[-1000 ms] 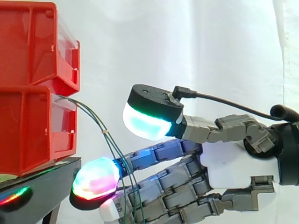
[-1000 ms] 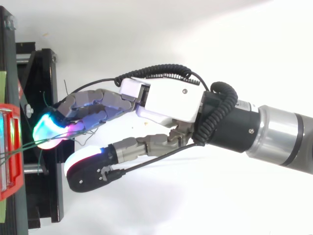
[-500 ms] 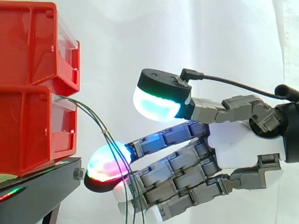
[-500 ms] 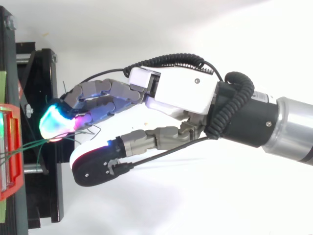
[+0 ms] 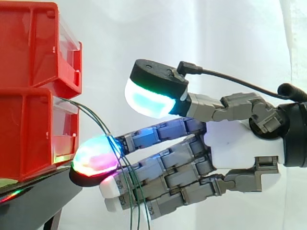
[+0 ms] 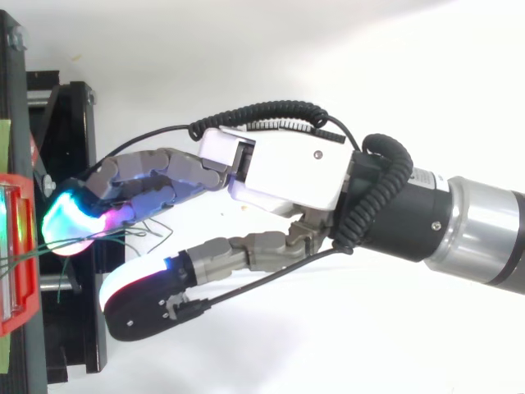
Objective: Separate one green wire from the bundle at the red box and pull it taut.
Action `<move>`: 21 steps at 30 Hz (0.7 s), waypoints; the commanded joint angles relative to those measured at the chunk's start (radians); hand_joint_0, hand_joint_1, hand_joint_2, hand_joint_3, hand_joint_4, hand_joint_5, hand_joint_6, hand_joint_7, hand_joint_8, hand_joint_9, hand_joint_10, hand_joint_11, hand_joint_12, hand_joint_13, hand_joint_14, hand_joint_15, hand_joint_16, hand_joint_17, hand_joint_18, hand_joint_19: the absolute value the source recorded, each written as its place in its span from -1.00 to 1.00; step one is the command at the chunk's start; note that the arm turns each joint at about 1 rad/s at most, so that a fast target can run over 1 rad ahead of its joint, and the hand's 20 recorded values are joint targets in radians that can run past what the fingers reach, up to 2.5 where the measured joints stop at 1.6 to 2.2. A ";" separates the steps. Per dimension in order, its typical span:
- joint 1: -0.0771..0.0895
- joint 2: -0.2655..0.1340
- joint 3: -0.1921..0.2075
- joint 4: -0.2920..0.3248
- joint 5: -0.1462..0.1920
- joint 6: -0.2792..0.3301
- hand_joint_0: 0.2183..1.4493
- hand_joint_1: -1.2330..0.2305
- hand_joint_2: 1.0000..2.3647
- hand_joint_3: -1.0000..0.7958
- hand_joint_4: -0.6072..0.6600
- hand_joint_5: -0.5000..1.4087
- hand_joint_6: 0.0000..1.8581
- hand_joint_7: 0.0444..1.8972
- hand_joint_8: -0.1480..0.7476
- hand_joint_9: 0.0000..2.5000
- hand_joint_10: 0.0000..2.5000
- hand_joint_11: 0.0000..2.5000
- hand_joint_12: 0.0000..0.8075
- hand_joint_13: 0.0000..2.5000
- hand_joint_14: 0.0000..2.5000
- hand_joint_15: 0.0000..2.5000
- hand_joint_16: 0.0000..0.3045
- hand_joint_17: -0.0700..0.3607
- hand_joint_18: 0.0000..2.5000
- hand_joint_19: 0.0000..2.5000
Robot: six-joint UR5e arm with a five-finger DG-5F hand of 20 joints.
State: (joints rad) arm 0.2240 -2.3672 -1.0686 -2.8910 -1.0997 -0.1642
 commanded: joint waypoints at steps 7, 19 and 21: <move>0.012 -0.003 -0.027 0.052 0.001 -0.028 -0.41 -0.20 -1.00 -0.44 0.28 -0.62 -0.46 -0.17 -0.17 -0.44 -1.00 -1.00 -0.33 -0.61 -1.00 -0.93 -0.75 -0.28 -0.69 -0.70; 0.026 -0.003 -0.039 0.093 0.006 -0.021 -0.40 -0.21 -1.00 -0.44 0.32 -0.61 -0.46 -0.04 -0.18 -0.42 -1.00 -1.00 -0.33 -0.60 -1.00 -0.92 -0.75 -0.28 -0.66 -0.69; 0.026 -0.003 -0.039 0.091 0.003 -0.012 -0.40 -0.21 -1.00 -0.43 0.32 -0.60 -0.46 -0.02 -0.17 -0.41 -1.00 -1.00 -0.33 -0.59 -1.00 -0.91 -0.75 -0.28 -0.66 -0.69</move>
State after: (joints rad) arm 0.2496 -2.3699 -1.1072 -2.7982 -1.0949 -0.1840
